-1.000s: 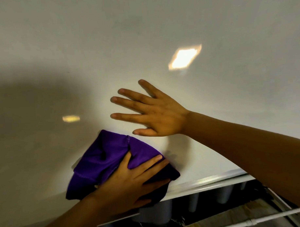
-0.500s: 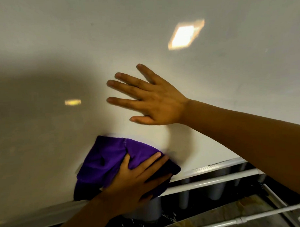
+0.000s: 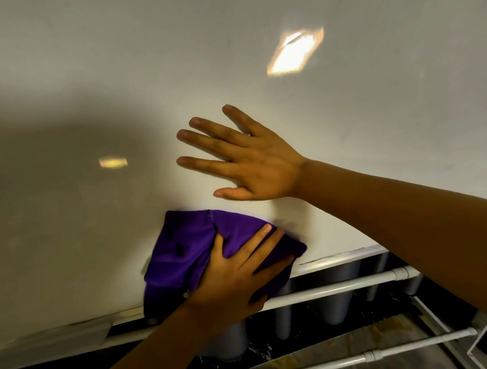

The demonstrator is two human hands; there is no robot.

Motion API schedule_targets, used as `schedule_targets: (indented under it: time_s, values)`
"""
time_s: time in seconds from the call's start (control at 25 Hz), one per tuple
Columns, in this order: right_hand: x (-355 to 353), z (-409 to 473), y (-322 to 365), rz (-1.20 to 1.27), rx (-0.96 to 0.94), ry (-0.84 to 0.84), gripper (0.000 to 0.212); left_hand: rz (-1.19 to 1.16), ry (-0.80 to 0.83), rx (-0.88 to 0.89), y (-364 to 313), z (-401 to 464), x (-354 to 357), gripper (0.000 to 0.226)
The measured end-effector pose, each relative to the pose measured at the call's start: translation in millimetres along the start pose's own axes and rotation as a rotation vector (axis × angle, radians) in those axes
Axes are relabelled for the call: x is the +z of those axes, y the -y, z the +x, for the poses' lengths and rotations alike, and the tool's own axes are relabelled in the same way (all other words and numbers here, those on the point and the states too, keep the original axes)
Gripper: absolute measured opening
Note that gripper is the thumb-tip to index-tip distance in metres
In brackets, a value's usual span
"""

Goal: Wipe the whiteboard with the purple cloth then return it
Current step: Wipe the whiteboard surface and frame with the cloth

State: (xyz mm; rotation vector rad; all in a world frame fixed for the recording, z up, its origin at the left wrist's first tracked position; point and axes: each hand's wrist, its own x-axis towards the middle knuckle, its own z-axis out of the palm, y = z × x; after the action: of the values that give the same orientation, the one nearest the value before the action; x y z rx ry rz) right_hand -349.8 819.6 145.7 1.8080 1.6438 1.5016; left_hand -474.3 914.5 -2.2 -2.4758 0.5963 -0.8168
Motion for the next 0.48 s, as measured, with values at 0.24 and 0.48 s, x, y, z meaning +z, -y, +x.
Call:
schedule_targets:
  time_s: [0.24,0.48]
  values:
    - [-6,-36,-39,-0.015,-0.086,0.077,0.068,-0.023,0.03,-0.044,-26,22,7,0.092]
    - [-10,-58,-57,-0.012,-0.123,0.1,0.067,-0.032,0.056,-0.066,-36,34,16,0.092]
